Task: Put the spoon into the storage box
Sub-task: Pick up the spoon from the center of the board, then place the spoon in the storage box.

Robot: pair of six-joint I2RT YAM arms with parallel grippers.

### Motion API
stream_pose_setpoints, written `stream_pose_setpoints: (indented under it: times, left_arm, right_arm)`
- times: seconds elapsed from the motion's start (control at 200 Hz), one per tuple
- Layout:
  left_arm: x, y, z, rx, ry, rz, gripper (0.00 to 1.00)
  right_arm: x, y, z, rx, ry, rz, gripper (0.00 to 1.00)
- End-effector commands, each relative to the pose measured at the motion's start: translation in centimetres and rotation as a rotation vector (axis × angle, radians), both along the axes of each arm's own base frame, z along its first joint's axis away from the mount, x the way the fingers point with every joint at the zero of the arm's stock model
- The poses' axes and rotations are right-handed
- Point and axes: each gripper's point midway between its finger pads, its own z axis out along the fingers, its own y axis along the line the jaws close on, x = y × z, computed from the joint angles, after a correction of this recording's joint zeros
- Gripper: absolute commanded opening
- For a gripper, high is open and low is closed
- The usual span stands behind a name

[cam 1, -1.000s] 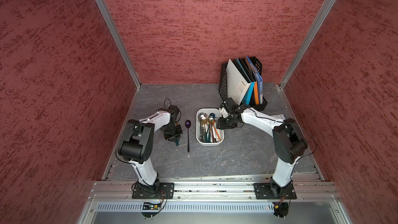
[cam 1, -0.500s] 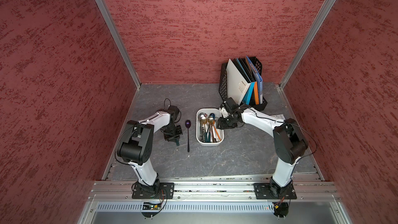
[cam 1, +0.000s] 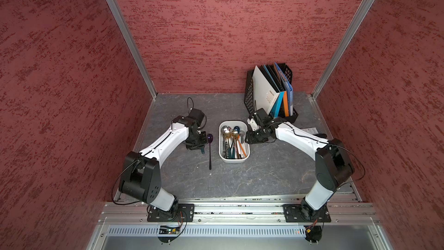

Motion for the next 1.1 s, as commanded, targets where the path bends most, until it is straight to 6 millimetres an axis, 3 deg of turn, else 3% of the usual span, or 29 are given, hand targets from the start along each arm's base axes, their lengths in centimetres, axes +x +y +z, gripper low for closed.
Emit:
stream_pose_setpoints:
  times: [0.0,0.23,0.421,0.766,0.907,1.097]
  left_arm:
    - [-0.1,-2.5,1.8,-0.051,-0.017,-0.036,0.00]
    - [0.8,-8.9,2.2,-0.081,-0.020,-0.173,0.00]
    - [1.0,-12.1,-0.2,-0.029,0.029,-0.259,0.00]
    - [1.1,-13.6,-5.3,0.005,0.149,-0.302,0.00]
    - [1.2,-14.0,-5.8,0.016,0.165,-0.311,0.02]
    - [0.8,-13.3,-6.1,0.052,0.172,-0.304,0.15]
  right_arm:
    - [-0.5,-0.9,0.9,-0.016,-0.023,-0.025,0.49]
    - [-1.4,-1.7,1.1,-0.027,-0.030,-0.035,0.49]
    - [-2.0,-2.3,0.9,-0.040,-0.026,-0.043,0.50]
    - [-2.4,-2.8,0.4,-0.060,-0.025,-0.044,0.50]
    - [-2.4,-2.9,0.2,-0.064,-0.023,-0.042,0.50]
    - [-2.5,-2.9,-0.5,-0.069,-0.010,-0.040,0.50]
